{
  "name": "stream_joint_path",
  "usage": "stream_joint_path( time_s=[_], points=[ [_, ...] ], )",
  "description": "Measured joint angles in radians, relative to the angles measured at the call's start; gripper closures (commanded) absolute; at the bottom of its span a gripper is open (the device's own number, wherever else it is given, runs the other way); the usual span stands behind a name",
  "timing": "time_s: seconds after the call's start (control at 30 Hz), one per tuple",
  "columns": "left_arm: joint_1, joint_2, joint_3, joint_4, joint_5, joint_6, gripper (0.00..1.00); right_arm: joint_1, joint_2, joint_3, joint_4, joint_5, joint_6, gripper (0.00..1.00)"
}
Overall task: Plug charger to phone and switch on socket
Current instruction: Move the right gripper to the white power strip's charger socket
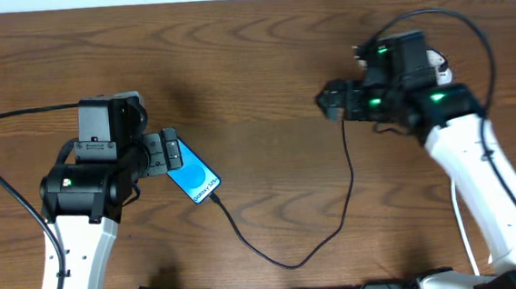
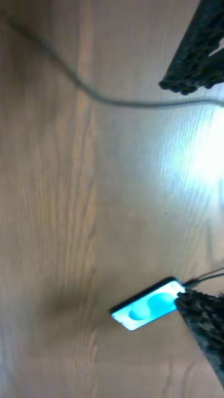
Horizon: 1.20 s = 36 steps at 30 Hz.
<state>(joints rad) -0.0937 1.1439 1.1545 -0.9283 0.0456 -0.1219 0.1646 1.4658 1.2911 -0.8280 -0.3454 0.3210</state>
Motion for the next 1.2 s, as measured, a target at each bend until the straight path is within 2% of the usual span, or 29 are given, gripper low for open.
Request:
stream_joint_path(
  time_s=[0.2, 0.53, 0.73, 0.97, 1.2],
  points=[
    [0.000, 0.000, 0.000, 0.000, 0.000, 0.000, 0.05, -0.222, 0.000, 0.028, -0.158, -0.077, -0.109, 0.01],
    [0.000, 0.000, 0.000, 0.000, 0.000, 0.000, 0.05, -0.488, 0.000, 0.028, -0.242, 0.059, -0.173, 0.01],
    [0.000, 0.000, 0.000, 0.000, 0.000, 0.000, 0.05, -0.538, 0.000, 0.028, -0.251, 0.120, -0.192, 0.01],
    [0.000, 0.000, 0.000, 0.000, 0.000, 0.000, 0.05, -0.540, 0.013, 0.042, -0.262, 0.058, -0.317, 0.01],
    [0.000, 0.000, 0.000, 0.001, 0.000, 0.000, 0.05, -0.588, 0.216, 0.269, -0.450, 0.039, -0.392, 0.01]
  ],
)
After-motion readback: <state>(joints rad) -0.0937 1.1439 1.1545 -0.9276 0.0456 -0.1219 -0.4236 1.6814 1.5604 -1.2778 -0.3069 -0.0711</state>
